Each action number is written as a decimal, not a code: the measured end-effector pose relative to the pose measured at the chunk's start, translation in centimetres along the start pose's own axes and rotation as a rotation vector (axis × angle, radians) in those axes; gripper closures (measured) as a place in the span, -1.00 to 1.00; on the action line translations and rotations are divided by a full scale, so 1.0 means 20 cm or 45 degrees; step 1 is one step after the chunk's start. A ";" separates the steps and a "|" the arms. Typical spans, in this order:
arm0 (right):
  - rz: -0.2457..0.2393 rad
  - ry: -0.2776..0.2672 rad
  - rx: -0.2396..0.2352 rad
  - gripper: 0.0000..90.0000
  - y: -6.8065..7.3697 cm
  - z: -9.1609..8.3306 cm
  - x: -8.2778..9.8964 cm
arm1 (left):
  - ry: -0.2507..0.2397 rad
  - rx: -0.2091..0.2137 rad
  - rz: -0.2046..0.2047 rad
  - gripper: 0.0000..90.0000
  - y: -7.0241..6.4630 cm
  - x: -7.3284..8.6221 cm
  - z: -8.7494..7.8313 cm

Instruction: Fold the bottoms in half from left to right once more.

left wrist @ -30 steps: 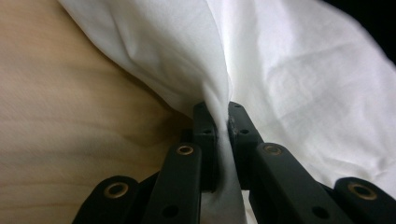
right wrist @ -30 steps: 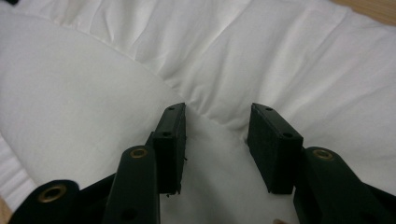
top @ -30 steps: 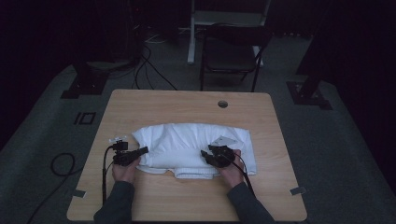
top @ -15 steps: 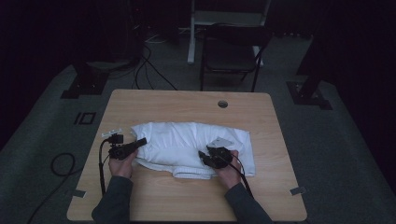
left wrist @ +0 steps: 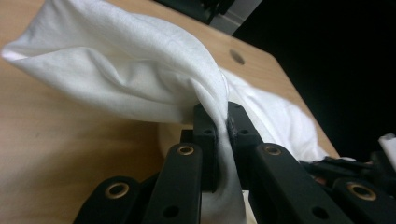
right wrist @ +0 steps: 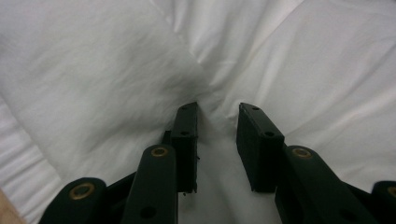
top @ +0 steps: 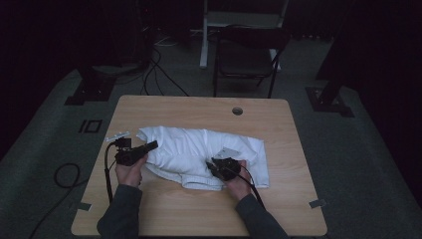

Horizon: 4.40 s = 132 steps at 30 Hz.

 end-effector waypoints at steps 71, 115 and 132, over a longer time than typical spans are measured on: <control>0.208 -0.169 -0.063 0.05 -0.25 -0.55 0.06 | 0.310 0.116 0.613 0.81 -0.88 0.13 0.68; 0.256 -0.099 -0.081 0.63 -0.25 -0.46 0.07 | 0.268 -0.065 0.634 0.33 -0.51 0.12 0.61; 0.360 -0.068 0.123 -0.16 -0.48 -0.44 -0.16 | 0.323 -0.026 0.736 0.36 -0.70 0.22 0.79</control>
Point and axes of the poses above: each handheld gripper's, and its own axes: z roughly forward along the jaws, x roughly out of its underside, y roughly to its left, the point moved 6 cm from there along z, roughly forward along the jaws, and after that the axes turned 1 degree about z, right-handed, at the moved point
